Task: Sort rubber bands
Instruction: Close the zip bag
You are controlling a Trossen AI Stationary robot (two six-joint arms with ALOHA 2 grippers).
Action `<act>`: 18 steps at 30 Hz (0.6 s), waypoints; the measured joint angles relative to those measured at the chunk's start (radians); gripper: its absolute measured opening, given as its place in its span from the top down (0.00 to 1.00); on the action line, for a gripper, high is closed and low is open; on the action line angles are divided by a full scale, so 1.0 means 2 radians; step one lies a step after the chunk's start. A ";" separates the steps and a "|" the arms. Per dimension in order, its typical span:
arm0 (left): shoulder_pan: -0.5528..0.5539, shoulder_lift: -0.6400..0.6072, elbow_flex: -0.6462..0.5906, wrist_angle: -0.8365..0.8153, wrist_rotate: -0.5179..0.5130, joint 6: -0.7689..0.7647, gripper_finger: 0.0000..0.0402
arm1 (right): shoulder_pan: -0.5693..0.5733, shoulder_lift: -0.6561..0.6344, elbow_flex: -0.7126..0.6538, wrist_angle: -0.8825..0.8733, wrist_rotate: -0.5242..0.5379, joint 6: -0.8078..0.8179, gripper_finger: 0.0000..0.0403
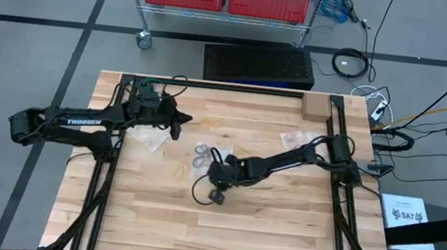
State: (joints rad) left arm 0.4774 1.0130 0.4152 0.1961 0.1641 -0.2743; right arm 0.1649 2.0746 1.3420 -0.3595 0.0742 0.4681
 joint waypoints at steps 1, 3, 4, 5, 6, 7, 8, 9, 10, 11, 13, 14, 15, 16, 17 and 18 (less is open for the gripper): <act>0.000 0.000 0.000 0.001 0.001 0.000 0.99 | 0.002 -0.009 -0.001 -0.029 -0.001 -0.024 1.00; 0.000 0.000 0.000 0.000 0.002 0.000 0.99 | 0.005 -0.026 -0.003 -0.080 -0.002 -0.069 1.00; 0.000 0.000 0.000 0.002 0.002 0.000 0.99 | 0.006 -0.036 -0.004 -0.102 -0.004 -0.088 1.00; 0.000 0.000 0.000 0.001 0.002 0.001 0.99 | 0.006 -0.048 -0.004 -0.114 -0.005 -0.100 1.00; 0.000 0.000 0.000 0.002 0.002 0.002 0.99 | 0.006 -0.065 -0.004 -0.121 -0.005 -0.109 1.00; 0.000 0.000 0.000 0.001 0.002 0.006 0.99 | 0.005 -0.083 -0.004 -0.130 -0.004 -0.111 1.00; 0.000 0.000 0.000 0.002 0.001 0.009 0.99 | 0.005 -0.104 -0.003 -0.137 -0.003 -0.111 1.00; 0.000 0.000 0.000 0.002 -0.001 0.009 0.99 | 0.003 -0.120 -0.002 -0.146 -0.003 -0.108 1.00; 0.000 0.000 0.000 0.002 -0.006 0.010 0.99 | 0.003 -0.137 -0.002 -0.151 -0.002 -0.101 1.00; 0.000 0.000 0.000 0.002 -0.009 0.011 0.99 | 0.003 -0.152 -0.003 -0.159 -0.001 -0.091 1.00; 0.000 0.000 0.000 0.003 -0.017 0.014 0.99 | 0.002 -0.181 -0.015 -0.170 0.004 -0.055 1.00; 0.001 0.001 0.000 0.002 -0.019 0.014 0.99 | 0.002 -0.193 -0.028 -0.171 0.013 -0.031 1.00; 0.001 0.001 0.000 0.002 -0.019 0.015 0.99 | 0.001 -0.205 -0.048 -0.169 0.018 -0.009 1.00; 0.002 0.001 0.000 0.002 -0.019 0.019 0.99 | 0.001 -0.214 -0.076 -0.161 0.022 0.012 1.00; 0.003 0.001 0.000 0.002 -0.017 0.032 0.99 | 0.000 -0.220 -0.109 -0.139 0.024 0.031 1.00; 0.003 0.001 0.000 0.002 -0.011 0.045 0.99 | 0.000 -0.226 -0.145 -0.100 0.021 0.048 1.00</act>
State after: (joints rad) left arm 0.4839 1.0142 0.4150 0.1997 0.1428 -0.1844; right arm 0.1658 1.6223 1.0520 -0.5585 0.1168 0.5635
